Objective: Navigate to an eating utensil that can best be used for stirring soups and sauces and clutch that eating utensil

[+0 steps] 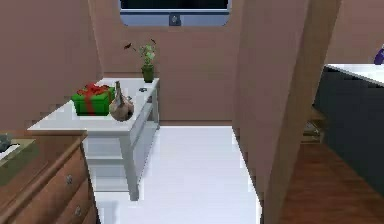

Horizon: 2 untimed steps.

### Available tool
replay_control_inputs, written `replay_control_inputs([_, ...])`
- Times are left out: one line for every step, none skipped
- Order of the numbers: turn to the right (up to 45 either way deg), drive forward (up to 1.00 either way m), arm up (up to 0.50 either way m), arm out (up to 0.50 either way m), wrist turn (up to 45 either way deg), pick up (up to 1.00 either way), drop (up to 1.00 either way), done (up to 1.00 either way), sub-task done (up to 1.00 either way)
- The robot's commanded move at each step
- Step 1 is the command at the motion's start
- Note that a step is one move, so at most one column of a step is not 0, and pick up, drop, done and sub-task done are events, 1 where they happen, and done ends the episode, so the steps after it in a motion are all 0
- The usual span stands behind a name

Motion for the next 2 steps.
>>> replay_control_inputs([24.0, 0.0, 0.0, 0.0, 0.0, 0.0, 0.0, 0.0, 0.0])
replay_control_inputs([0.0, 0.3, 0.0, 0.0, 0.0, 0.0, 0.0, 0.0, 0.0])
